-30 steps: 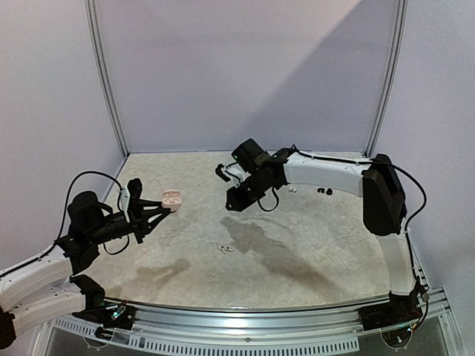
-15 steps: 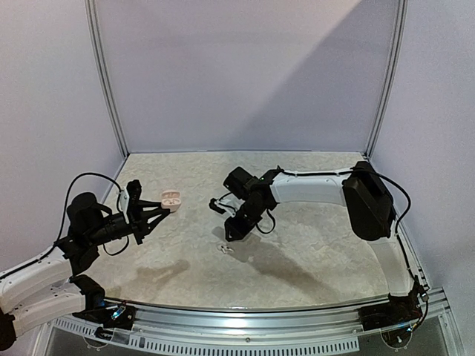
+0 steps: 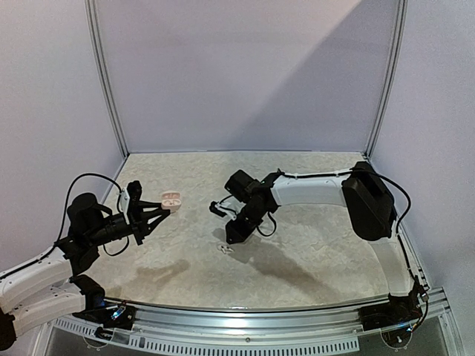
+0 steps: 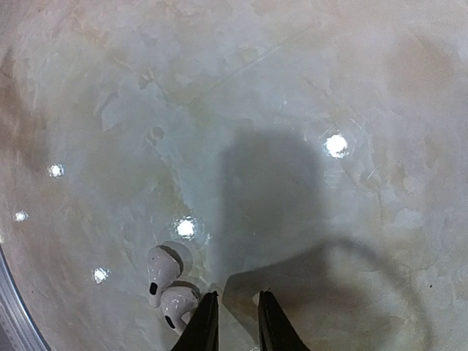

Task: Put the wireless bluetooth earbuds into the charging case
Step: Pick up the right earbud from the center of the board.

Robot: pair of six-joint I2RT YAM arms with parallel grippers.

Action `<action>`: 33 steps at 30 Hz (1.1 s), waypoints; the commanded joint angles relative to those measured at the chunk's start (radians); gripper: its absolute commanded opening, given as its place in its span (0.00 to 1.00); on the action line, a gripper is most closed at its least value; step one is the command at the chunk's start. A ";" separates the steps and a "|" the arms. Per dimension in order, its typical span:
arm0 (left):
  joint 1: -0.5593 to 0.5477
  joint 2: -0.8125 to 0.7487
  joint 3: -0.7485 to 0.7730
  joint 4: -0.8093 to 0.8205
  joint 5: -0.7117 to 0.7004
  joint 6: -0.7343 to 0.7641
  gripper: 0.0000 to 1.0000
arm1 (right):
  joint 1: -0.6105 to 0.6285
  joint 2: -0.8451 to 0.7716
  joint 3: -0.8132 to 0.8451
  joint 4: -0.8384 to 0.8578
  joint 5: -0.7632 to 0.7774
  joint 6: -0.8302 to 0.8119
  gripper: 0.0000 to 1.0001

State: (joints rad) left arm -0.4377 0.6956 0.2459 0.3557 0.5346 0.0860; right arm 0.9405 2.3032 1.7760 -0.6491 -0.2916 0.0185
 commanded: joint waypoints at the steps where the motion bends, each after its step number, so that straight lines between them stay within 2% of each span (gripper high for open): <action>1: -0.007 -0.001 -0.013 0.020 0.008 0.014 0.00 | 0.024 -0.024 -0.043 -0.022 -0.015 -0.008 0.21; 26: -0.007 -0.001 -0.019 0.020 0.021 0.029 0.00 | 0.074 -0.036 -0.046 -0.039 -0.017 -0.045 0.22; 33: -0.007 -0.004 -0.021 0.021 0.024 0.035 0.00 | 0.088 -0.034 -0.044 -0.029 -0.030 -0.047 0.26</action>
State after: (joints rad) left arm -0.4377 0.6960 0.2455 0.3557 0.5449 0.1047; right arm 1.0088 2.2837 1.7527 -0.6662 -0.3080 -0.0189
